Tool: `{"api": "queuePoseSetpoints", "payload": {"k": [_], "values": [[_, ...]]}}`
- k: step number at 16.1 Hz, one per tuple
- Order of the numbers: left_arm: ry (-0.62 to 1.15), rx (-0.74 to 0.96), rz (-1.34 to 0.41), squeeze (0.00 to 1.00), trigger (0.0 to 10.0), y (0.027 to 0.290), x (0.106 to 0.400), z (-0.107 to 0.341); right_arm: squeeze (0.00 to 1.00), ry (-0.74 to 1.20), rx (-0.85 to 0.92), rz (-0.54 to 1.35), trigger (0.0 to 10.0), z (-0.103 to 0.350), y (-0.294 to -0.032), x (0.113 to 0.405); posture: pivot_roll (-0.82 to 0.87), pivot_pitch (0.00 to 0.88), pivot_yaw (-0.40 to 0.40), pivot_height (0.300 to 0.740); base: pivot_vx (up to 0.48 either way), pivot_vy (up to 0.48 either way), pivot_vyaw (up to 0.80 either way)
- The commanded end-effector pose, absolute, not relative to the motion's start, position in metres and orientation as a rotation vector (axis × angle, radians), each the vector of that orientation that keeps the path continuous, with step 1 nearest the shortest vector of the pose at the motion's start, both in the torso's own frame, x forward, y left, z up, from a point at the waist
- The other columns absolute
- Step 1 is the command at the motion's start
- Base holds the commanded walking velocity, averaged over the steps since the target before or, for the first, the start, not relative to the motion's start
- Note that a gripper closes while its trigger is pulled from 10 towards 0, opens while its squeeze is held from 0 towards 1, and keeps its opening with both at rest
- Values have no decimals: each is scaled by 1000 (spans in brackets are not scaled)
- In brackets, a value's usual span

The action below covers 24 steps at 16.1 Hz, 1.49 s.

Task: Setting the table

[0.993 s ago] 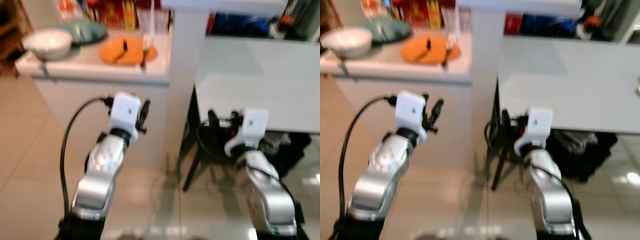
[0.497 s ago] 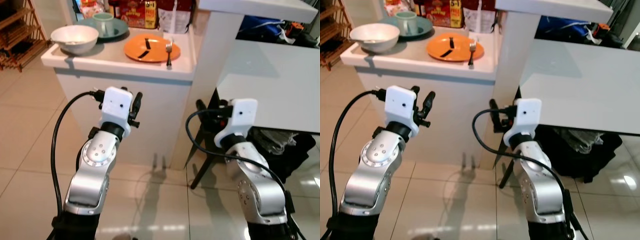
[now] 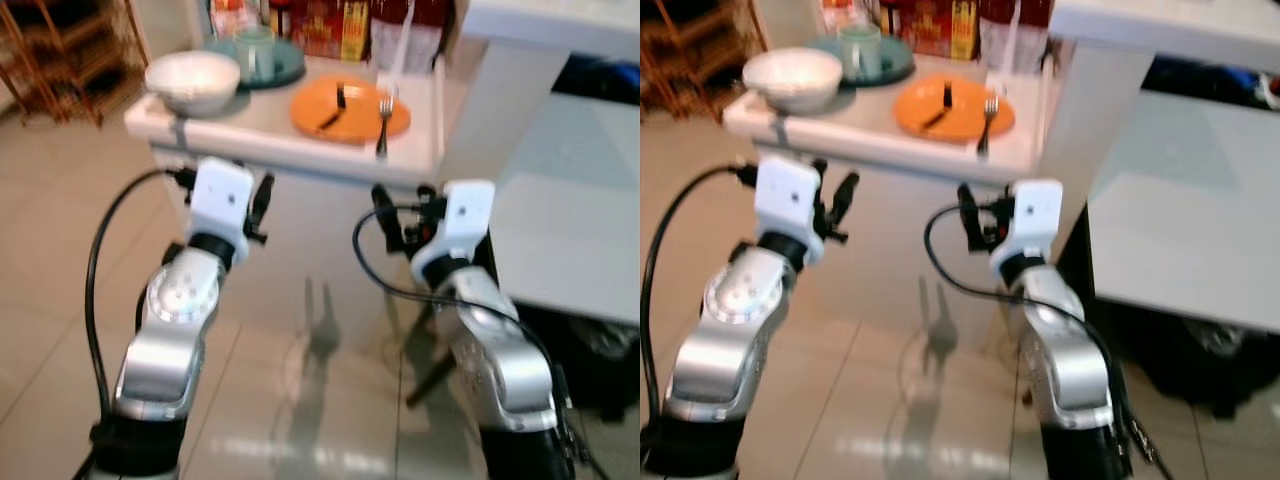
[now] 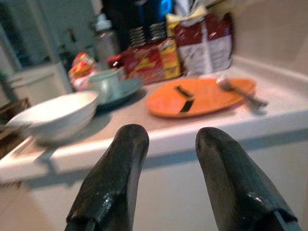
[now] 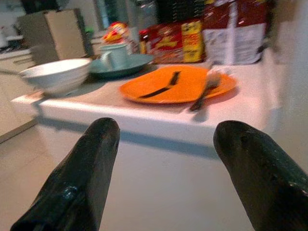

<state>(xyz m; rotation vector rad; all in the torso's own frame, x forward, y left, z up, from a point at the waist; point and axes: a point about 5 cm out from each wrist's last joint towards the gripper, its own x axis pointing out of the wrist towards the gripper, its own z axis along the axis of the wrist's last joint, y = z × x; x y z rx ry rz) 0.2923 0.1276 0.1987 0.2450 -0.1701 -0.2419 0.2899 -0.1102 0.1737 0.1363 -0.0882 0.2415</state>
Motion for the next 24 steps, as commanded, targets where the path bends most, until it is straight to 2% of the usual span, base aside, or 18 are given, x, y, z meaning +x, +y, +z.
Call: {"api": "queuePoseSetpoints", "payload": {"k": [1,9,15,17,20,24], "values": [[-177,239,-286,0,10000,119,291,200,0,-95,139,201,10000,173,-121,290,71,19,-18,740,431,0,0],[-166,248,-302,0,10000,119,291,199,0,-105,80,185,10000,184,-120,295,70,16,-17,740,436,0,0],[-155,257,-320,0,10000,120,289,197,0,-83,43,139,10000,192,-118,311,73,21,-16,740,434,0,0],[-164,258,-355,0,10000,117,287,198,0,-59,20,91,10000,197,-120,325,72,25,-14,740,366,0,0],[-169,271,-420,0,10000,111,281,197,0,16,-5,76,10000,204,-116,336,74,40,-18,740,0,0,0],[-171,276,-445,0,10000,112,274,197,0,131,-45,90,10000,197,-109,338,95,46,-43,740,0,0,0]]}}
